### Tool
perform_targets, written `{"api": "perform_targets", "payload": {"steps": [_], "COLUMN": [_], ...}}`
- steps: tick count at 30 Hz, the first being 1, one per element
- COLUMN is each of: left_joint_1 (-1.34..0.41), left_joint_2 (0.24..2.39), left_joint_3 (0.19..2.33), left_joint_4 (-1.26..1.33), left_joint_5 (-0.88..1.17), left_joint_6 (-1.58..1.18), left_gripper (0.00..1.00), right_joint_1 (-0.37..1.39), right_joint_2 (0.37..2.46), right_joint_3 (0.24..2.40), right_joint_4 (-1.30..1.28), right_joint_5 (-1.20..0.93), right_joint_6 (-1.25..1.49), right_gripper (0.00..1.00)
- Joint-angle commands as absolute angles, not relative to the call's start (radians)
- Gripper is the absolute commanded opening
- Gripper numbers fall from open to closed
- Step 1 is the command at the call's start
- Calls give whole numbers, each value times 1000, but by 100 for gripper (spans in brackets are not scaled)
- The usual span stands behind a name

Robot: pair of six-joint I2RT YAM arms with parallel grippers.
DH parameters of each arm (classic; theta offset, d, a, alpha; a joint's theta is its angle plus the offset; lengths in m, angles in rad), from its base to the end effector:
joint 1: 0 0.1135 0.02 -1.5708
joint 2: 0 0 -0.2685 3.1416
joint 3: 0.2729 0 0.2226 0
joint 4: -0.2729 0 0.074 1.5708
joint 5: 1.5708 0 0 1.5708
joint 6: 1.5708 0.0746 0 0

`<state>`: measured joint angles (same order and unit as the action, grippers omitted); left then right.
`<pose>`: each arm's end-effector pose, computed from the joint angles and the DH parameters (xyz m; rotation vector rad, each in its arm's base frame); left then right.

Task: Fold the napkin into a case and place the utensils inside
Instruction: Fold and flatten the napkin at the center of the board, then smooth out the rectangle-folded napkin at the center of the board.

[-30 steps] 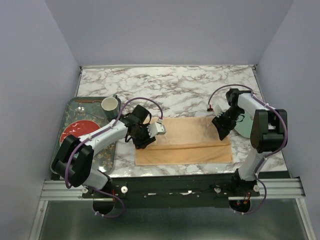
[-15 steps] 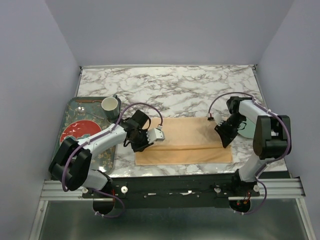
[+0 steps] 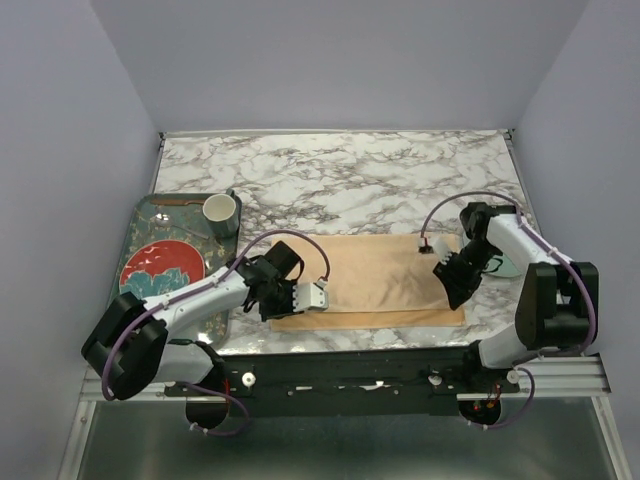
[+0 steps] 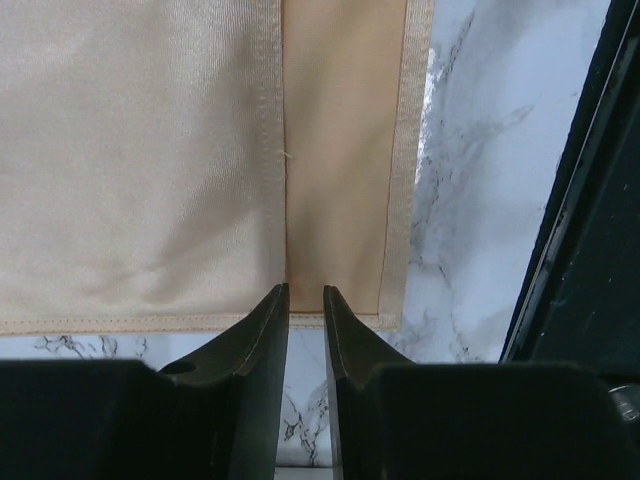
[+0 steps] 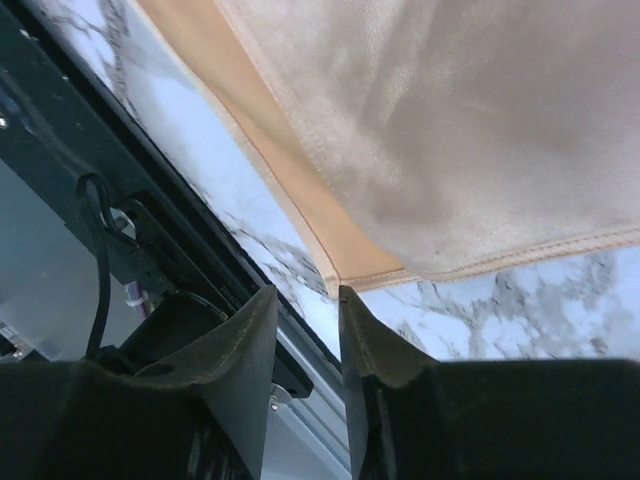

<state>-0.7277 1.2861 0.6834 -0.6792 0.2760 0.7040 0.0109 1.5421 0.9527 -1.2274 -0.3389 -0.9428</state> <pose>0.1334 -0.1460 0.1594 1.9006 2.0980 -0.3979 0.1884 0.0269 0.1726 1.3252 -2.7039 -0.6274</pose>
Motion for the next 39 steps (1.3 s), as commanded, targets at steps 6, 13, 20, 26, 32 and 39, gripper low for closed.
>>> {"api": "perform_targets", "payload": {"steps": [6, 13, 20, 26, 32, 39], "left_joint_1": [-671, -618, -615, -537, -499, -492], "left_joint_2": [1166, 1347, 1586, 1686, 1743, 1709], "left_joint_3": [774, 902, 934, 933, 1005, 1032], "left_joint_4": [-730, -669, -585, -542, -561, -635], "left_joint_5": [258, 223, 115, 60, 51, 95], "left_joint_6": [628, 483, 442, 506, 535, 540], "left_gripper": [36, 40, 38, 37, 36, 38], "right_joint_1": [5, 5, 5, 6, 5, 5], "right_joint_2": [1446, 1569, 1686, 1750, 1891, 1899], "right_joint_3": [1097, 1127, 1063, 1048, 1172, 1295], "right_joint_4": [-1318, -1085, -979, -896, -848, -912], "right_joint_5": [-448, -388, -324, -285, -287, -316], "right_joint_6": [-919, -735, -729, -700, -628, -644], "right_gripper": [46, 46, 45, 45, 45, 45]}}
